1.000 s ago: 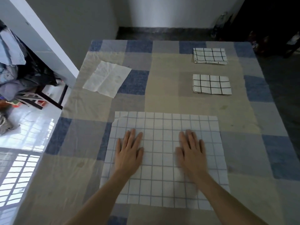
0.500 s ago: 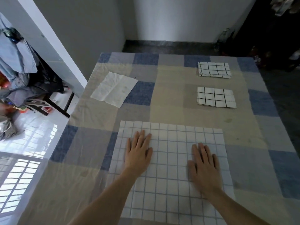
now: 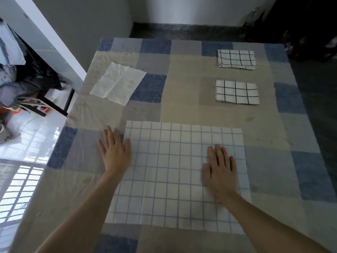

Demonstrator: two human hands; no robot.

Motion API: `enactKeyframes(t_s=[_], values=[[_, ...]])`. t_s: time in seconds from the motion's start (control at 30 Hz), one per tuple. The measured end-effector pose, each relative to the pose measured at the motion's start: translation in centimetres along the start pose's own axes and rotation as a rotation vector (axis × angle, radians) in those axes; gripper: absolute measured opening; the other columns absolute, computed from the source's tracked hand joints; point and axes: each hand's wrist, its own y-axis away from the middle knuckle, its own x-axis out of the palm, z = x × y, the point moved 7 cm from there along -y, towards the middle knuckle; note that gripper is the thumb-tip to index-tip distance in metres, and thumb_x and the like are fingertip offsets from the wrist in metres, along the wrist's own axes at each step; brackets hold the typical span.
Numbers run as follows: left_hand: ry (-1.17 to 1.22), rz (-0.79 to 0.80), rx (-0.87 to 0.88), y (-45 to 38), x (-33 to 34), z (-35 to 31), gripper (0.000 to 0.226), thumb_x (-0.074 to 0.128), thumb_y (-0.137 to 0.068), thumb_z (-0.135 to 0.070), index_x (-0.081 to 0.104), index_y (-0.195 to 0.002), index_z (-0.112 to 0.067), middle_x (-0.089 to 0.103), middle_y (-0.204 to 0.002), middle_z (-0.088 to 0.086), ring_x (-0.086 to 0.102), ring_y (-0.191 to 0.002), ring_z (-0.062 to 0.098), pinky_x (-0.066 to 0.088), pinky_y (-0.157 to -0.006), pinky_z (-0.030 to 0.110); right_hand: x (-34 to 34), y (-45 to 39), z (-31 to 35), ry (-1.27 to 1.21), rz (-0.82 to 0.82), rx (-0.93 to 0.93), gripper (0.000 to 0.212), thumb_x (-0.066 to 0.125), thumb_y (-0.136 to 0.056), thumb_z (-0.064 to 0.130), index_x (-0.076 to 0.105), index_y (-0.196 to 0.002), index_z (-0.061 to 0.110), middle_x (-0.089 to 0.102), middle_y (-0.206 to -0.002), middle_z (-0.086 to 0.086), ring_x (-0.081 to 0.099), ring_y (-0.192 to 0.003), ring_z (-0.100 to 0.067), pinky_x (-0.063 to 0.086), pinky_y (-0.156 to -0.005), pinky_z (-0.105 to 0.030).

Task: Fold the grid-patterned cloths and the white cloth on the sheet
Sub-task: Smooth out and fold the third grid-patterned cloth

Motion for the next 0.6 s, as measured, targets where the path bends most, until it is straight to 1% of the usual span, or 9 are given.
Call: enactKeyframes(t_s=[0.07, 0.17, 0.23, 0.33, 0.4, 0.47, 0.5, 0.53, 0.6], values=[[0.058, 0.021, 0.204, 3.9, -1.1, -1.1, 0.057, 0.025, -0.102, -0.039, 0.015, -0.154, -0.019, -0.004, -0.164, 0.001, -0.010, -0.149, 0.014, -0.004, -0.120, 0.043, 0.0, 0.1, 0.2, 0.006, 0.000, 0.001, 0.058, 0.013, -0.099, 0.040, 0.006, -0.154, 0.023, 0.001, -0.162, -0.003, -0.005, -0.149, -0.020, -0.003, -0.120, -0.044], [0.108, 0.259, 0.578, 12.2, 0.6, -3.6, 0.056, 0.026, -0.102, -0.042, 0.015, -0.154, -0.026, -0.004, -0.163, -0.007, -0.007, -0.150, 0.013, 0.001, -0.122, 0.040, -0.1, 0.0, 0.2, 0.013, -0.008, -0.003, 0.058, 0.009, -0.099, 0.040, 0.007, -0.154, 0.022, 0.003, -0.162, -0.004, -0.003, -0.149, -0.021, -0.005, -0.118, -0.042], [0.028, 0.371, 0.737, 16.9, 2.8, -3.5, 0.056, 0.028, -0.102, -0.043, 0.011, -0.154, -0.033, -0.005, -0.163, -0.008, -0.004, -0.150, 0.016, 0.000, -0.120, 0.039, -0.3, 0.0, 0.3, -0.001, 0.011, -0.008, 0.061, 0.004, -0.096, 0.042, 0.006, -0.154, 0.021, 0.001, -0.162, -0.005, -0.003, -0.149, -0.022, -0.005, -0.118, -0.043], [-0.165, 0.394, 0.712, 19.8, 5.1, -1.7, 0.061, 0.029, -0.100, -0.048, 0.000, -0.153, -0.038, -0.010, -0.162, -0.010, -0.007, -0.150, 0.018, -0.001, -0.117, 0.042, -0.1, -0.1, 0.4, 0.013, 0.111, -0.030, 0.068, -0.007, -0.091, 0.047, -0.005, -0.154, 0.021, -0.011, -0.161, -0.006, -0.011, -0.148, -0.023, -0.008, -0.118, -0.045], [-0.231, 0.381, 0.673, 20.0, 5.1, -1.4, 0.062, 0.026, -0.099, -0.054, 0.001, -0.154, -0.038, -0.011, -0.162, -0.010, -0.011, -0.149, 0.017, -0.002, -0.116, 0.043, -0.4, 0.0, 0.3, 0.055, 0.127, -0.025, 0.066, 0.009, -0.096, 0.047, -0.001, -0.154, 0.018, -0.010, -0.161, -0.012, -0.006, -0.148, -0.029, -0.001, -0.118, -0.051], [-0.229, 0.407, 0.689, 19.9, 4.9, -1.7, 0.063, 0.022, -0.098, -0.057, -0.001, -0.154, -0.037, -0.018, -0.160, -0.012, -0.020, -0.147, 0.014, -0.009, -0.116, 0.041, -1.7, 1.2, 1.5, 0.114, 0.032, -0.079, 0.067, 0.043, -0.095, 0.032, 0.016, -0.152, 0.012, 0.004, -0.159, -0.019, 0.011, -0.145, -0.036, 0.015, -0.114, -0.057], [-0.217, 0.443, 0.694, 19.9, 4.9, -1.8, 0.065, 0.021, -0.098, -0.060, -0.004, -0.153, -0.037, -0.023, -0.159, -0.013, -0.026, -0.145, 0.012, -0.013, -0.115, 0.040, -1.8, 2.3, 2.6, 0.099, 0.005, -0.140, 0.069, 0.054, -0.090, 0.022, 0.023, -0.150, 0.010, 0.013, -0.158, -0.020, 0.019, -0.141, -0.036, 0.024, -0.112, -0.055], [-0.207, 0.470, 0.696, 19.9, 4.8, -1.8, 0.069, 0.021, -0.096, -0.065, -0.007, -0.153, -0.038, -0.026, -0.158, -0.013, -0.030, -0.143, 0.011, -0.016, -0.115, 0.039, -1.7, 3.9, 3.9, 0.056, -0.003, -0.225, 0.070, 0.058, -0.085, 0.015, 0.028, -0.148, 0.011, 0.020, -0.156, -0.019, 0.025, -0.138, -0.034, 0.032, -0.108, -0.052], [-0.205, 0.498, 0.705, 19.9, 4.3, -2.0, 0.079, 0.023, -0.089, -0.076, -0.010, -0.152, -0.040, -0.030, -0.155, -0.015, -0.034, -0.140, 0.008, -0.020, -0.114, 0.038, -0.9, 7.4, 5.9, -0.019, 0.025, -0.372, 0.062, 0.054, -0.085, 0.019, 0.034, -0.144, 0.016, 0.032, -0.152, -0.012, 0.036, -0.132, -0.028, 0.039, -0.104, -0.043]])
